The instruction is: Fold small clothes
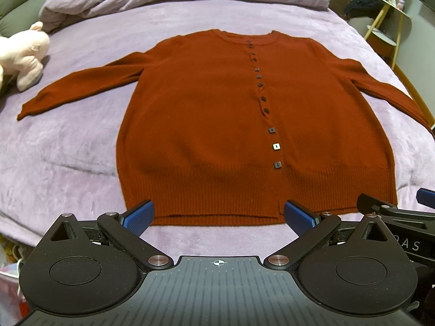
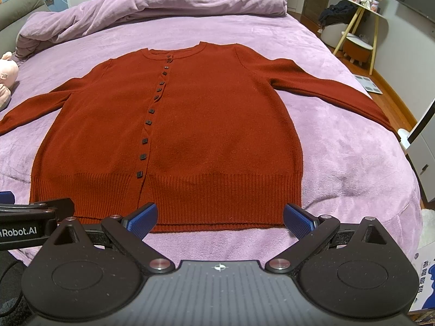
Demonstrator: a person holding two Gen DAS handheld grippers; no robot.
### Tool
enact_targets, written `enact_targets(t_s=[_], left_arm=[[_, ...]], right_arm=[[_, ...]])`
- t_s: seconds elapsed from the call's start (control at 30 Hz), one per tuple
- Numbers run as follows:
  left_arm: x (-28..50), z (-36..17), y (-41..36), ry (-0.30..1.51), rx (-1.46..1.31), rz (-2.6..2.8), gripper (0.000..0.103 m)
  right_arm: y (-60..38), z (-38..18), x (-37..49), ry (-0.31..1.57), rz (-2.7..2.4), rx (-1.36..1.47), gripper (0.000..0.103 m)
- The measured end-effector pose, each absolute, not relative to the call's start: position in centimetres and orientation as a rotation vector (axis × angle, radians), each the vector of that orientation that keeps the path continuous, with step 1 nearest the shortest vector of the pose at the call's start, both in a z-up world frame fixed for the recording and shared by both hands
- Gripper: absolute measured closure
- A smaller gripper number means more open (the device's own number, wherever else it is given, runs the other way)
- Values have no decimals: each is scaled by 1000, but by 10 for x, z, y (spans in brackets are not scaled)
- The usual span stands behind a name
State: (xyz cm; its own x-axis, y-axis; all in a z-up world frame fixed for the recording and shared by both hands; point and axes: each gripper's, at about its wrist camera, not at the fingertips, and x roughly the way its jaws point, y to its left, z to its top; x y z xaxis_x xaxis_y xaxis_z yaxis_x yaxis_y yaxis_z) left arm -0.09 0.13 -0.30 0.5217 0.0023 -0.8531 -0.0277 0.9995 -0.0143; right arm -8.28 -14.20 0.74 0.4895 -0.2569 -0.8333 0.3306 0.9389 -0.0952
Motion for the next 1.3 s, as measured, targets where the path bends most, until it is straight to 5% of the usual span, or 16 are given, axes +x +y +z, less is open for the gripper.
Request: enact_targets(t_s=[1.3], left_arm=[[4, -12, 3, 1056, -31, 34, 0]], right_arm=[[-148, 1, -81, 1004, -347, 113, 4]])
